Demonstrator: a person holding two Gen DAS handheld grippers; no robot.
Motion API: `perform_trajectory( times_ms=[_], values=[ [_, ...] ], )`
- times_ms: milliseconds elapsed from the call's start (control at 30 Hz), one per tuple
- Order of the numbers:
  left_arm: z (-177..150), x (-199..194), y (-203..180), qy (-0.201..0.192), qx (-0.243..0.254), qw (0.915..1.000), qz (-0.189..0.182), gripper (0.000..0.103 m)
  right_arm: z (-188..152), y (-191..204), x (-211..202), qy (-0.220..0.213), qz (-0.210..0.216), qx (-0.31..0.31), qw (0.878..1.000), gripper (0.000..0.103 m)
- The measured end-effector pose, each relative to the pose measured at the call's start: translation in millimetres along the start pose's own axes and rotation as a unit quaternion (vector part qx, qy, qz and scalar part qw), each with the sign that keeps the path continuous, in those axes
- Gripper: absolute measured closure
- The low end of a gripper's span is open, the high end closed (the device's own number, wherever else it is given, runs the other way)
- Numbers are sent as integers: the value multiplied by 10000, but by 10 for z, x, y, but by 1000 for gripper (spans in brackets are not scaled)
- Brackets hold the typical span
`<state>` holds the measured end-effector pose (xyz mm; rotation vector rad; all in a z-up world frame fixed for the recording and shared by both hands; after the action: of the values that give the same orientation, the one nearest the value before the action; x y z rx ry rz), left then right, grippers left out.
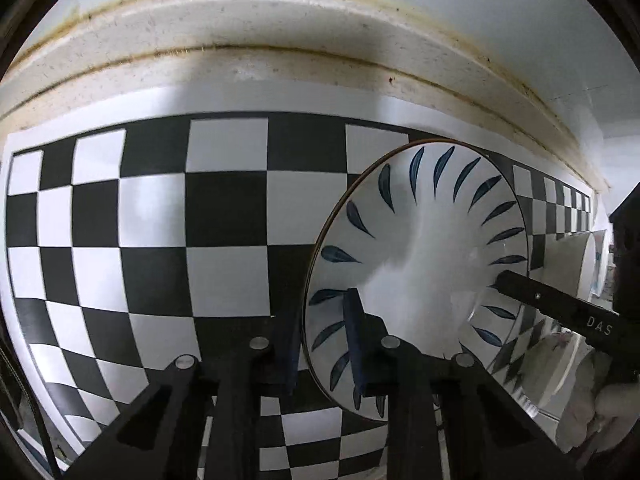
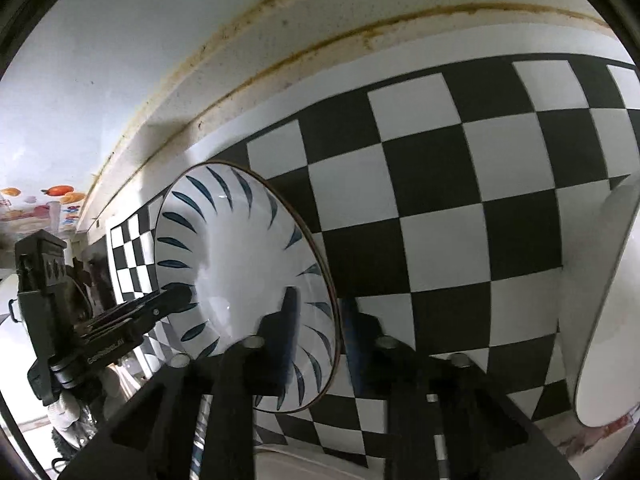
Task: Organize plates and bowls
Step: 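Grasp the blue-striped plate rim with both tools and lift it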
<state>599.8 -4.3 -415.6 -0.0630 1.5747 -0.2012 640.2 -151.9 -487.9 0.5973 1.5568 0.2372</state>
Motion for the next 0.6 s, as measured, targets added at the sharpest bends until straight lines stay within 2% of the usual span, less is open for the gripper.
perform_trajectory(
  times_ms=[33, 267, 600],
  values=[
    [-7, 7, -26, -37, 34, 10000, 58, 85, 2, -6, 3, -28, -75, -34, 10000, 91],
    [-76, -197, -124, -314, 174, 9990, 271, 86, -87, 17, -91, -179, -109, -141, 9997, 93],
    [-425, -834, -212, -794, 320, 9959, 275, 86, -413, 237, -588, -472, 63, -491, 9977, 94]
  ],
)
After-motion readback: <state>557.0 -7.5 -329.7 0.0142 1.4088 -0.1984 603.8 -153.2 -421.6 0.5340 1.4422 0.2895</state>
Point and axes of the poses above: each gripper's, at about its wrist camera, not at the fingertips, and x roughly the way its jaws point, y to its left, z to its top, the point moved 7 cm from there along x, roughly the way its jaws point, and after that the axes turned 4 degrees about z, right-handed, at the moved point
